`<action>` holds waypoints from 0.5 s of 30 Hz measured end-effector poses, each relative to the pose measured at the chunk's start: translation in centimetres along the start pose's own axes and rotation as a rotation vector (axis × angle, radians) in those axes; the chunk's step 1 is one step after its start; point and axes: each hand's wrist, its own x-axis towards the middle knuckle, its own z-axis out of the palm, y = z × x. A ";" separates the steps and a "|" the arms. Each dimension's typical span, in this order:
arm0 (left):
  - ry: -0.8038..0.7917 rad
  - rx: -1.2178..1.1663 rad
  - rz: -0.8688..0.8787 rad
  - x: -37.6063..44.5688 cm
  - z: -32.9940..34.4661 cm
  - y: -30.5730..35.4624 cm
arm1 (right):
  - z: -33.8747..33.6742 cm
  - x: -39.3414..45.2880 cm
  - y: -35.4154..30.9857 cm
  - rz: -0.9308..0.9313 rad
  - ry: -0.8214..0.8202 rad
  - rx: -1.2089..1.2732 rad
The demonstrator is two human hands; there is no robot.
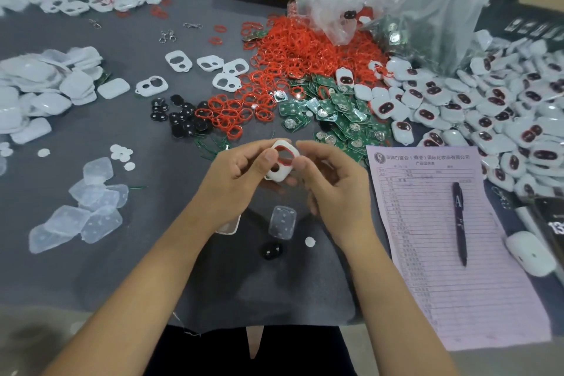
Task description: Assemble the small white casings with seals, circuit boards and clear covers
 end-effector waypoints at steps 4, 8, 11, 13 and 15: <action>0.008 0.041 0.010 -0.1 -0.3 0.0 | -0.4 0.3 -1.3 0.345 -0.162 0.174; -0.060 -0.001 0.011 -0.6 -0.3 0.1 | 0.3 0.2 -2.7 0.406 -0.195 0.150; -0.096 -0.011 0.000 -0.9 -0.7 0.4 | 0.4 -0.1 -3.5 0.350 -0.188 0.043; -0.104 -0.027 -0.019 -1.0 -0.7 0.8 | 0.3 -0.3 -3.7 0.257 -0.173 -0.125; -0.102 -0.069 -0.042 -0.8 -0.5 1.0 | 0.7 -0.7 -3.9 0.195 -0.133 -0.243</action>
